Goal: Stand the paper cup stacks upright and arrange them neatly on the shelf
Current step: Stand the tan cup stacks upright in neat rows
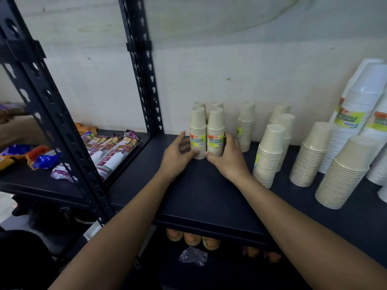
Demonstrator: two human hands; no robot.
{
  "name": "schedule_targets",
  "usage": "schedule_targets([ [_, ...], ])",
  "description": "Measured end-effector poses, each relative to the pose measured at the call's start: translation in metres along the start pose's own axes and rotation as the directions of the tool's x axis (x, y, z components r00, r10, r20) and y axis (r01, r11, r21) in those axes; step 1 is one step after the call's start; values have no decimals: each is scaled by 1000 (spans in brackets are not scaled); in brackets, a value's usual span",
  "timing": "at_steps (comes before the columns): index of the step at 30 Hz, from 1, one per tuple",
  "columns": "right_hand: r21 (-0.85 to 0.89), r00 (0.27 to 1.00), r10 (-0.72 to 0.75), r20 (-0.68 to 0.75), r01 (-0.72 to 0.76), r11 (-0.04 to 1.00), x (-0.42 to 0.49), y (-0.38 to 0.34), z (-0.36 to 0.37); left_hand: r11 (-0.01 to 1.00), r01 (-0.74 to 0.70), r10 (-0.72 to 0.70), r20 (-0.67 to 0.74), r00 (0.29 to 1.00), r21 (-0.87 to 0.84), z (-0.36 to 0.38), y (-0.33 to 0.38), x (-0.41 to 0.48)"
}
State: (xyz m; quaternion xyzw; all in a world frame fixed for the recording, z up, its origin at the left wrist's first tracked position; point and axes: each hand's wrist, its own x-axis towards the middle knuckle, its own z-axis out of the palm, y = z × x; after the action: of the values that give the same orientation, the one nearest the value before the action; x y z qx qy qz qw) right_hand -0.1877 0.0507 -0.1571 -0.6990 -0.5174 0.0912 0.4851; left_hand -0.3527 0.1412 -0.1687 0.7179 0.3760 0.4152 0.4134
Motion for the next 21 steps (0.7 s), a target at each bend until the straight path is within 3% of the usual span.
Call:
schedule_targets([
  [4,-29,1000,21,6,-21,999,-12,-21,-20,998,63,-60,-106,993,25,-3,14,-15],
  [7,2,1000,-12,-15,12,1000,-25,-40,-34,997,30,-17,-174,985,69,-5,26,-30],
  [13,50,959,-228,-170,240,970,-60,-72,-76,990,-72,100,-238,966,121,-4,57,-59],
  [17,61,912,-302,-276,331,942,-84,-71,-111,994,-104,107,-145,984,28,20,81,-74],
  [21,-29,896,-293,-334,301,953,-106,-57,-150,997,-71,71,21,997,-26,59,95,-85],
])
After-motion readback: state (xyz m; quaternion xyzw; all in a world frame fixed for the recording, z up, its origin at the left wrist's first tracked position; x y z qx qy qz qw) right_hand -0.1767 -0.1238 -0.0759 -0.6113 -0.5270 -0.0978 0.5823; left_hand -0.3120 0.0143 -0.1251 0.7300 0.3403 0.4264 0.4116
